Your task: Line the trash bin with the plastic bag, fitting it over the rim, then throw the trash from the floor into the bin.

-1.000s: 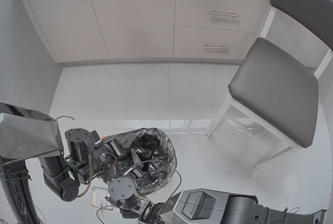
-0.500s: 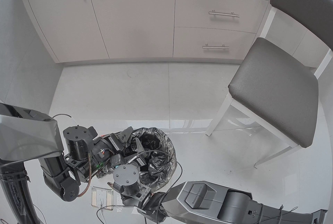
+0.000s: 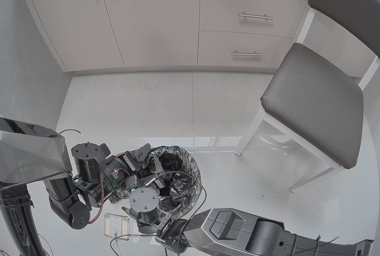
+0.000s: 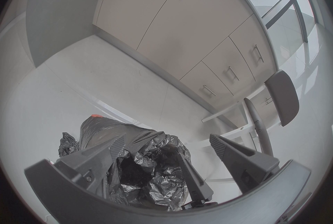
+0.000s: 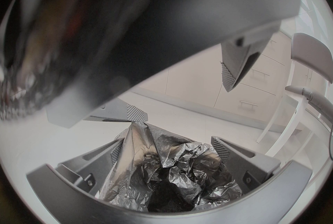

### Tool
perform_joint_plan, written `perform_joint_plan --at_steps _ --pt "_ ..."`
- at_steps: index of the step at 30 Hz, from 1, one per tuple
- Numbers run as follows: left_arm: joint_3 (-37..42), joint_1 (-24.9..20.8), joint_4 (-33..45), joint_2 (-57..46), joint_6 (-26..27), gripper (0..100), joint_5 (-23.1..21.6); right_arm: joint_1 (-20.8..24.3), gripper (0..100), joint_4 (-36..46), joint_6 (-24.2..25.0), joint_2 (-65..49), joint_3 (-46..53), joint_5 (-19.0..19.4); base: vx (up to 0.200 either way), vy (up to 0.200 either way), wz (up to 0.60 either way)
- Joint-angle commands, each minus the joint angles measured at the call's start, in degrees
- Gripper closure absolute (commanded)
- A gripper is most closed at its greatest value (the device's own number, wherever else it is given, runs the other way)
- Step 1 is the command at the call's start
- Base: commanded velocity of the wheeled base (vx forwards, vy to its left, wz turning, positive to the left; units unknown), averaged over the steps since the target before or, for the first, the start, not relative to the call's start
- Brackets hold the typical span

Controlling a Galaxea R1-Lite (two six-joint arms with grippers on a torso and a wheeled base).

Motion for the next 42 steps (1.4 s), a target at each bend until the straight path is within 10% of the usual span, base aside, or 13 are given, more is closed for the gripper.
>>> perform_joint_plan --at_steps 1,42 --pt "0.1 -0.18 0.27 0.68 0.01 0 -0.39 -0.01 0 -0.17 -0.05 0.09 -0.12 -0.07 0.0 0.0 0.0" --pt "-0.69 4.22 0.27 -4.07 0.89 0 -2.85 -0.27 0 -2.37 -0.14 3.34 -1.0 -0.5 0.0 0.0 0.0"
